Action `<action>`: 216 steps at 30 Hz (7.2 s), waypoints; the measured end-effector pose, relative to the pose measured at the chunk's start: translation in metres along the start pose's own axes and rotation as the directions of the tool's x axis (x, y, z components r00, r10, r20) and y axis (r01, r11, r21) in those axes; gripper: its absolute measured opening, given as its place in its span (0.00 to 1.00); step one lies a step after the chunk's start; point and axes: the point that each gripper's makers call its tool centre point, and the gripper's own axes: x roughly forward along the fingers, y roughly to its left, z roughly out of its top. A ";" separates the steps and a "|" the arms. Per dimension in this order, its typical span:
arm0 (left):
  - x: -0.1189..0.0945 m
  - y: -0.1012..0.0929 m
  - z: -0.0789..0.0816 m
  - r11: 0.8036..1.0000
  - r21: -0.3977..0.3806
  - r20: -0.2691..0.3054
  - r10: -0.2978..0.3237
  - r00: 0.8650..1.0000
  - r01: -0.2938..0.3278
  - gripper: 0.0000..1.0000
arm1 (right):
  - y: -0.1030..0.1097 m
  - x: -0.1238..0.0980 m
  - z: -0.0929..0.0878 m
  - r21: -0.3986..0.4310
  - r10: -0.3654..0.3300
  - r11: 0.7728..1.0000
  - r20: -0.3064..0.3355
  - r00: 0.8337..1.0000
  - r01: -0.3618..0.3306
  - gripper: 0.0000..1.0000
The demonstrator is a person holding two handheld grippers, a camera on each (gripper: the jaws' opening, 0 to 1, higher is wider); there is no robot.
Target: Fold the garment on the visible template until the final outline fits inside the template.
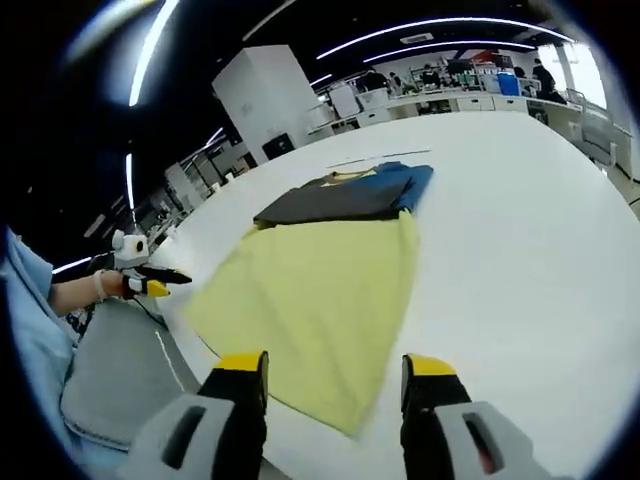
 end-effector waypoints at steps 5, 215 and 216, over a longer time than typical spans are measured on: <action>0.003 0.000 -0.009 0.999 -0.037 -0.037 -0.009 0.999 0.007 0.36 | 0.001 -0.006 -0.015 0.004 0.003 1.000 -0.034 0.999 -0.003 0.46; 0.105 0.150 0.197 0.632 0.714 0.093 0.343 0.935 -0.303 0.22 | -0.127 0.121 0.175 -0.565 -0.173 0.812 0.001 0.985 0.144 0.23; 0.106 0.149 0.200 0.616 0.724 0.104 0.347 0.932 -0.311 0.22 | -0.128 0.122 0.174 -0.586 -0.178 0.798 -0.006 0.984 0.141 0.23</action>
